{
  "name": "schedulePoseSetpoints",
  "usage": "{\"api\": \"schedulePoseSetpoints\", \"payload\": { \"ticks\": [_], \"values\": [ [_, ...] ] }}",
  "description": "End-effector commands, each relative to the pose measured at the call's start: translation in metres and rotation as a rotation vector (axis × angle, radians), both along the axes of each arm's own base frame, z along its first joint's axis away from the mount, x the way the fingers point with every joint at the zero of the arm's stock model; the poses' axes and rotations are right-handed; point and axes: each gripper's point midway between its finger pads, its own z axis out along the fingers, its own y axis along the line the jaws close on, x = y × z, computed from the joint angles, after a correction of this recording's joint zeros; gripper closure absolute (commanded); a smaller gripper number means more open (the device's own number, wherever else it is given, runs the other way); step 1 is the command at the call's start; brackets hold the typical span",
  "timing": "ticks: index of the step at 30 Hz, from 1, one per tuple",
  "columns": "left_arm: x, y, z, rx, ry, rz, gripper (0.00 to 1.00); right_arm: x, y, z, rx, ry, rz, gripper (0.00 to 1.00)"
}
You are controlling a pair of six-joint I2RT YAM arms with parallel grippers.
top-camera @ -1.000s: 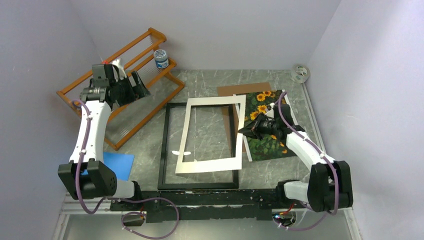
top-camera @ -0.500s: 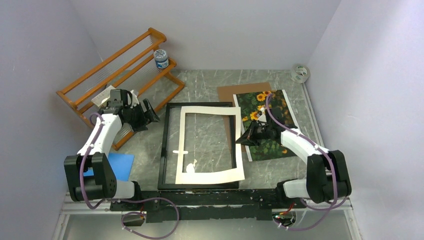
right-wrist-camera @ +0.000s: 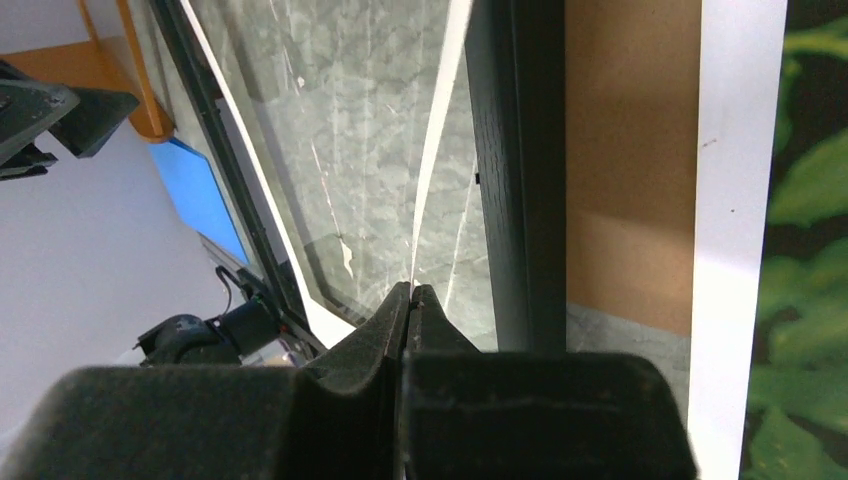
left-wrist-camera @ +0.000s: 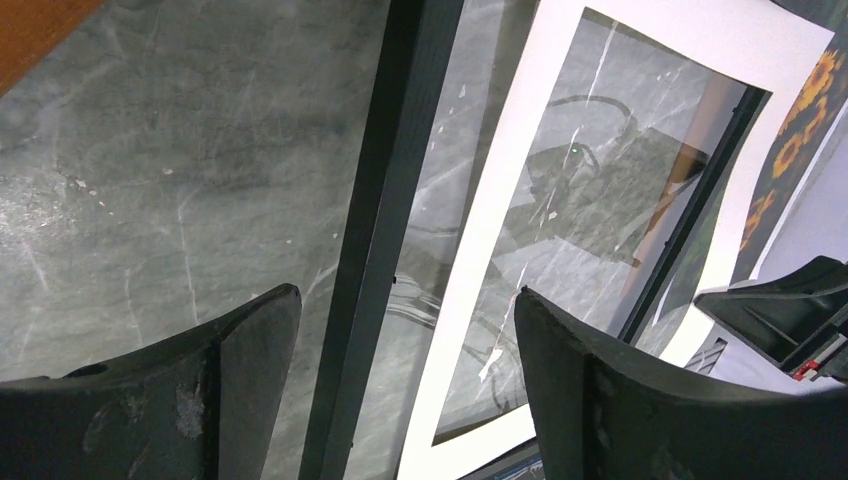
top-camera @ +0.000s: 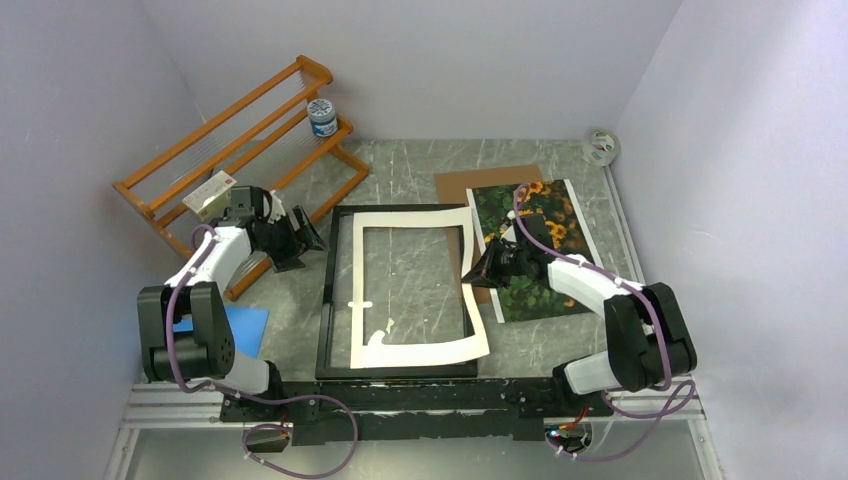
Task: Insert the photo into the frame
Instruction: Place the photo frame item in the photo frame.
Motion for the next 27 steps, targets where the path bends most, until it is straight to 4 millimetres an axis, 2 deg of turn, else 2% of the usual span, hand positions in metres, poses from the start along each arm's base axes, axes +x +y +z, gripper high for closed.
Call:
{"api": "schedulePoseSetpoints", "payload": {
  "ticks": [1,6,8,12,18,24,27],
  "values": [
    [0.006,-0.008,0.003,-0.035,-0.023,-0.017,0.17,0.028,0.002,0.022,0.0,-0.136,-0.044,1.0],
    [0.008,-0.007,0.002,-0.03,-0.018,-0.024,0.17,0.038,-0.006,0.045,-0.03,-0.235,-0.09,1.0],
    [0.008,-0.009,0.0,-0.04,-0.012,-0.026,0.17,0.038,-0.005,0.048,-0.024,-0.236,-0.083,1.0],
    [0.007,-0.013,-0.006,-0.056,0.013,-0.028,0.18,0.03,0.0,0.039,0.015,-0.194,-0.077,1.0],
    [-0.006,-0.024,-0.026,-0.066,0.093,-0.02,0.21,0.027,0.008,0.032,0.09,-0.171,-0.088,1.0],
    [-0.013,-0.042,-0.043,-0.091,0.154,-0.035,0.38,0.026,0.013,0.023,0.104,-0.22,-0.02,1.0],
    [-0.011,-0.046,-0.047,-0.088,0.16,-0.043,0.4,0.021,0.012,0.013,0.072,-0.244,0.056,1.0]
  ]
}}
